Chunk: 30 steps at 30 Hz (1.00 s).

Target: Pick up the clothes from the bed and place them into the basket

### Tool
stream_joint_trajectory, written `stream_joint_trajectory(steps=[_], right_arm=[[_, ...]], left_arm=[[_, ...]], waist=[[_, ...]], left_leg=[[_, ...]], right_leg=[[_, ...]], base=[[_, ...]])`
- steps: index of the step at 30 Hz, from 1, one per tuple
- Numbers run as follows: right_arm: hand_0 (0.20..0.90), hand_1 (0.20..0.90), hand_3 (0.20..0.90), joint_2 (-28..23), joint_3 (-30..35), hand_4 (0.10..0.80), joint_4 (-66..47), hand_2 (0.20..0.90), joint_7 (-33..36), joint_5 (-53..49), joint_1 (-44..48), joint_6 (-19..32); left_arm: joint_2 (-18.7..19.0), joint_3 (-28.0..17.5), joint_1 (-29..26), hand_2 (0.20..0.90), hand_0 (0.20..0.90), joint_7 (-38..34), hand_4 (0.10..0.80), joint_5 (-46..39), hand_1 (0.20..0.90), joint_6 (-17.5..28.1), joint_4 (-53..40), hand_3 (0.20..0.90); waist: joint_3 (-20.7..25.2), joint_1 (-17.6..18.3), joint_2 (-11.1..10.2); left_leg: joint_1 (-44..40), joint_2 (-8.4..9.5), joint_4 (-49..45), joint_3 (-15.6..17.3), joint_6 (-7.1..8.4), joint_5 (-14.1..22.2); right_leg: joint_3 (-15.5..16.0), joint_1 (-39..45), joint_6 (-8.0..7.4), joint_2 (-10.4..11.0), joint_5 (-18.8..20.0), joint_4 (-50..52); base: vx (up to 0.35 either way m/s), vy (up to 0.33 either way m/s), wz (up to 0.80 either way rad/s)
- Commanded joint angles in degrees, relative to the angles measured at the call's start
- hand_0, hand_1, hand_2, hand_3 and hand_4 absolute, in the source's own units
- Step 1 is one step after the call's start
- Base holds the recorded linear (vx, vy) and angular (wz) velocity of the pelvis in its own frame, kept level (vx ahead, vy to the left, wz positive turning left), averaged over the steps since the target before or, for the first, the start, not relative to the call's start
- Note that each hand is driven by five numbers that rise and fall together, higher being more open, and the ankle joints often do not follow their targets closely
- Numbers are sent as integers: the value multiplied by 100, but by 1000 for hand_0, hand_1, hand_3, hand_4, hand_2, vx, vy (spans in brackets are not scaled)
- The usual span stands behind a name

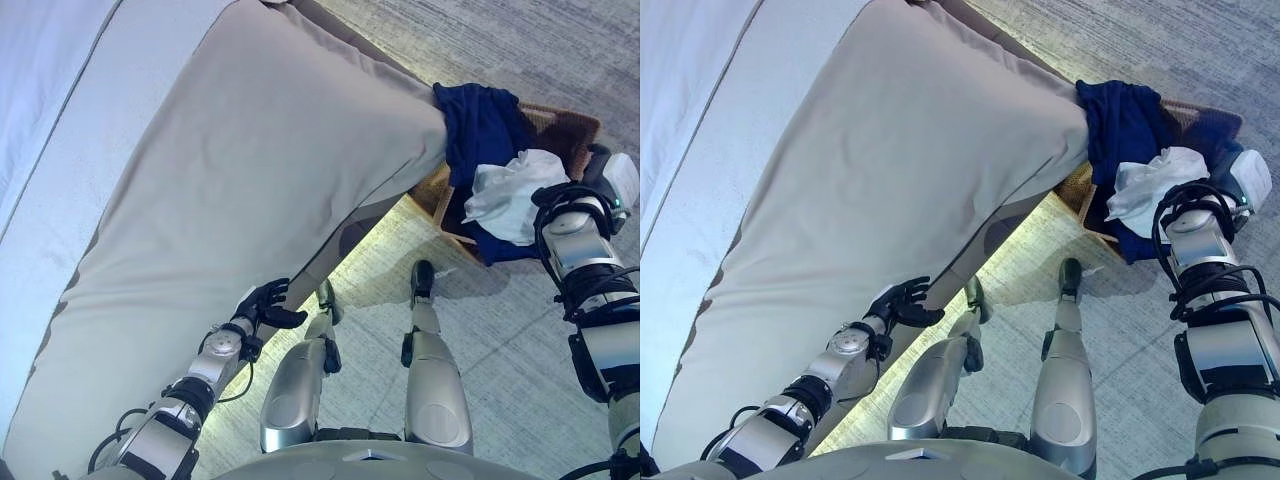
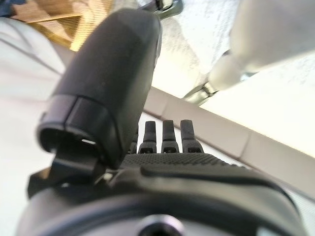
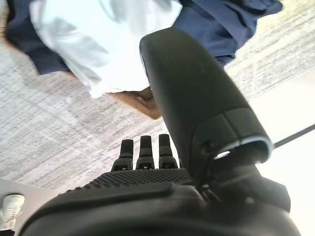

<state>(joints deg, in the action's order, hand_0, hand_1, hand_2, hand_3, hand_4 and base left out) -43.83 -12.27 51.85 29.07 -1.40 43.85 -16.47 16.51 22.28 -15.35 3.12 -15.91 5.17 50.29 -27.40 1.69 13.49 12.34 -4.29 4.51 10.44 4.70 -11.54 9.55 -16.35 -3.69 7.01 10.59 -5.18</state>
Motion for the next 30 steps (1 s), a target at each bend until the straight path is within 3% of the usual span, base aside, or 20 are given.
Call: stream_joint_trajectory(steps=[1, 7, 9, 13, 18, 24, 30], right_arm=[[900, 900, 900, -551, -42, 800, -304, 900, 630, -199, 129, 277], [900, 900, 900, -53, 648, 800, -871, 900, 760, -592, -1254, 765], [900, 900, 900, 433, 774, 800, -957, 900, 538, -754, -1979, 1035], [900, 900, 900, 1317, 745, 800, -760, 900, -794, -1311, -3183, 1470], [900, 900, 900, 2192, 430, 800, 369, 900, -1806, -1003, -3894, 2090], [900, 900, 900, 2668, 117, 800, 1137, 900, -2387, -402, -4171, 2156], [900, 900, 900, 2866, 67, 800, 1835, 900, -2976, -383, -4191, 1800]], left_arm=[[338, 169, 325, 900, 900, 28, 800, -114, 900, -15, 98, 900], [277, -119, 549, 900, 900, 92, 800, -14, 900, -59, 376, 900], [245, -250, 666, 900, 900, 108, 800, 106, 900, -88, 541, 900], [197, -463, 886, 900, 900, 157, 800, 464, 900, -241, 748, 900], [63, -607, 952, 900, 900, 541, 800, 738, 900, -416, 1203, 900], [-103, -574, 961, 900, 900, 698, 800, 1009, 900, -398, 1689, 900], [-131, -614, 969, 900, 900, 829, 800, 1180, 900, -391, 1924, 900]], waist=[[152, 147, -249], [454, 247, -497], [633, 267, -667], [1030, 238, -1035], [1514, 221, -1248], [1990, 224, -1309], [2203, 154, -1333]], left_leg=[[20, 129, -593, -200, 137, 938], [-368, 97, -446, -83, 136, 1041], [-553, 91, -376, -53, 116, 1083], [-850, 79, -278, -38, 25, 1133], [-1290, 55, -105, 36, -61, 1161], [-1785, 88, 49, 121, -195, 1297], [-2013, 170, 49, 136, -293, 1434]], right_leg=[[8, -60, 241, -206, -1012, 733], [36, 264, 192, -212, -1015, 627], [66, 475, 157, -211, -1006, 550], [111, 886, 88, -201, -969, 436], [153, 1371, 28, -237, -978, 364], [151, 1867, -26, -286, -1063, 314], [175, 2189, -84, -268, -1070, 221]], base=[[48, 74, 5], [66, 79, 12], [85, 87, 5], [89, 57, 2], [120, 104, -2], [79, 153, -2], [3, 109, -3]])
